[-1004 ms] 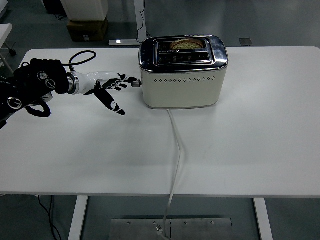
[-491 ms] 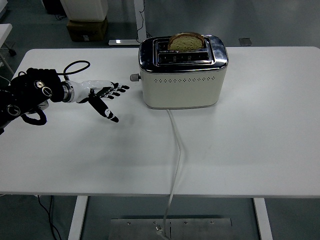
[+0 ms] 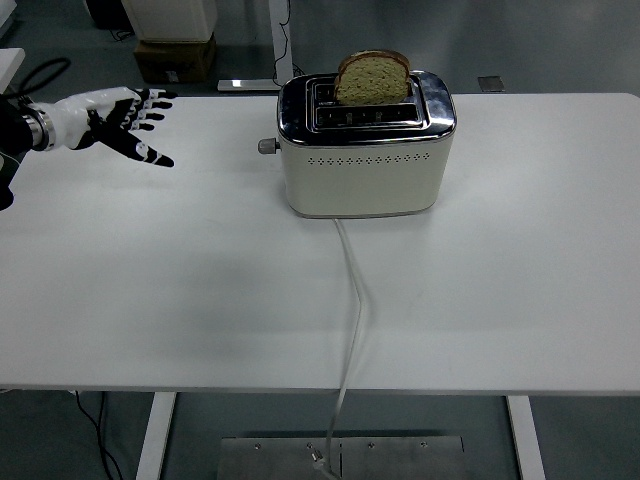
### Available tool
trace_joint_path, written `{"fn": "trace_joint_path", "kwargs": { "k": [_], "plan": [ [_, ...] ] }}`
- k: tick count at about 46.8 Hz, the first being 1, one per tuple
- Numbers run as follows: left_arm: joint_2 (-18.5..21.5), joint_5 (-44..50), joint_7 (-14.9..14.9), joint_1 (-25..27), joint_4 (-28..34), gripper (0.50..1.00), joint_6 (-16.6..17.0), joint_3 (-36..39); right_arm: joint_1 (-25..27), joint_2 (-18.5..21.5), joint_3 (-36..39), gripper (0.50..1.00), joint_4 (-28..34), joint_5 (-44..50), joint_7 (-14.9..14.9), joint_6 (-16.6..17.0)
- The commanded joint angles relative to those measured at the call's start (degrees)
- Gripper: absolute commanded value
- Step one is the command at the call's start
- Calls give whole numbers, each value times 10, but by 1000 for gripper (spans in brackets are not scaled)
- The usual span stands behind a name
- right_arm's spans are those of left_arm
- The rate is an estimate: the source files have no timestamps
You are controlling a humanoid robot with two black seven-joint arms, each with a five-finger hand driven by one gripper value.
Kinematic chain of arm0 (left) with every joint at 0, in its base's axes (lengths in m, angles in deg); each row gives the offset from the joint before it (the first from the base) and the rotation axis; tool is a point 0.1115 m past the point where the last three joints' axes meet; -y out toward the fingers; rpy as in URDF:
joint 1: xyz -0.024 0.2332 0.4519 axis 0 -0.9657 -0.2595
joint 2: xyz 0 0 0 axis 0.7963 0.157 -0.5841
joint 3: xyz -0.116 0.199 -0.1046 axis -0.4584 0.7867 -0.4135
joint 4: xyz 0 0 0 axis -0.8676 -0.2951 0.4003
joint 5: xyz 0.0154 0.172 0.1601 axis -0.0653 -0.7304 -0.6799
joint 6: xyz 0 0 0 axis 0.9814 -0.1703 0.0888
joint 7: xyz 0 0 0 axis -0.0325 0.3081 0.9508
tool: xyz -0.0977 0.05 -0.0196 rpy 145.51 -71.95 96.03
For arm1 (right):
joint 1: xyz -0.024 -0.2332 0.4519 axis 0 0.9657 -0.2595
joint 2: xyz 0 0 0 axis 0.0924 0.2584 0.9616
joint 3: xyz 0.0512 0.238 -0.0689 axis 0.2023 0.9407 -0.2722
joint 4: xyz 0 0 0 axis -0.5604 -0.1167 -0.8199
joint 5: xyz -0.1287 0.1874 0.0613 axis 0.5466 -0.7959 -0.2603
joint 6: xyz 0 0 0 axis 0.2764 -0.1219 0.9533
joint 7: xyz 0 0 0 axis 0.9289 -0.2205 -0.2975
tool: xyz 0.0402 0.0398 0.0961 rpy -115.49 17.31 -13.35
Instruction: Press down toaster
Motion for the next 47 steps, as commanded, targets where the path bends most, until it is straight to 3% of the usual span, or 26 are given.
{"fn": "trace_joint_path", "kwargs": {
  "k": [1, 14, 31, 47],
  "plan": [
    [8, 39, 0, 24, 0, 1000, 0, -5, -1, 0, 0, 998, 0, 0, 0, 0],
    [5, 123, -2, 23, 0, 1000, 2, -74, -1, 0, 1, 1000, 0, 0, 0, 0],
    [-15, 336, -2, -81, -21, 1000, 37, -163, -1, 0, 2, 1000, 0, 0, 0, 1],
    [-22, 348, -18, -118, -30, 1000, 57, -180, 0, 0, 2, 998, 0, 0, 0, 0]
  ]
}}
